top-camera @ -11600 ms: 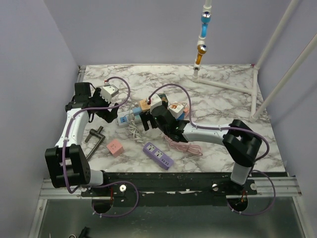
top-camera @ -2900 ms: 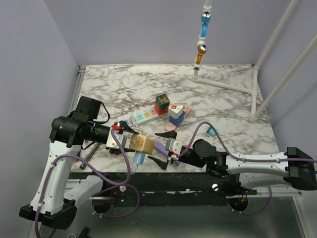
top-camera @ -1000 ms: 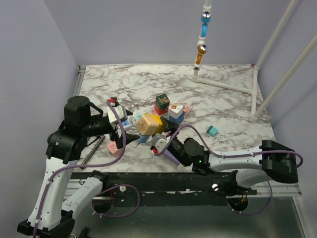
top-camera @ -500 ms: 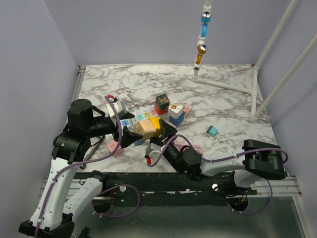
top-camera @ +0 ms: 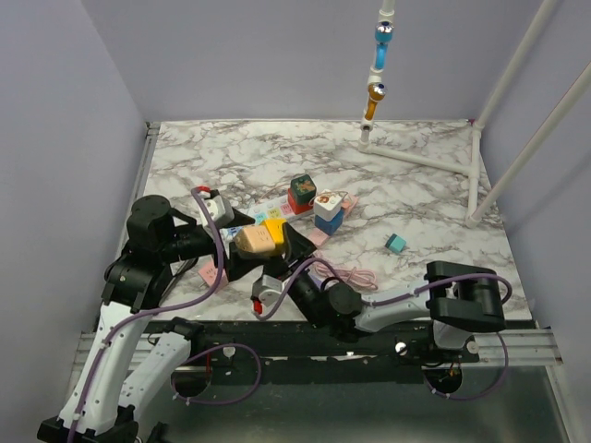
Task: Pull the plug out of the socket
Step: Remove the plug from the socket, then place the plug at the center of the board.
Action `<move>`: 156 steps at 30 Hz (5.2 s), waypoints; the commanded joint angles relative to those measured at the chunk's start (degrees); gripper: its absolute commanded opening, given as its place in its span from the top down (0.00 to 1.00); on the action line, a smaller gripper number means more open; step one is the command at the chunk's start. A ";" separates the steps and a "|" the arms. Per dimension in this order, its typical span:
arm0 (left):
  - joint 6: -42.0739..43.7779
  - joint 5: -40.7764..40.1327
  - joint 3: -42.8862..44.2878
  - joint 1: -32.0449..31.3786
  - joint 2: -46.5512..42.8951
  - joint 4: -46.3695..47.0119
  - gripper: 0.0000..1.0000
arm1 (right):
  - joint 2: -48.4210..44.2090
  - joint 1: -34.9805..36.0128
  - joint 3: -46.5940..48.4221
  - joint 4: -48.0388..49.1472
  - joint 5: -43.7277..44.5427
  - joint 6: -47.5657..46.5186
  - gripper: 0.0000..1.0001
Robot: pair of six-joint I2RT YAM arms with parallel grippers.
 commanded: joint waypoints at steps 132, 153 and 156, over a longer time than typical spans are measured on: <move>15.39 -10.94 8.77 -0.14 -1.84 -10.84 1.00 | -19.70 -47.07 2.22 -93.51 -6.66 105.02 0.99; 16.29 -2.88 5.05 -0.14 -2.28 -9.55 1.00 | -5.65 -69.00 6.30 -92.74 -13.11 108.42 0.91; 15.81 -0.88 3.10 -0.14 -3.83 -6.50 1.00 | -5.96 -69.01 6.09 -92.43 -13.14 107.68 0.69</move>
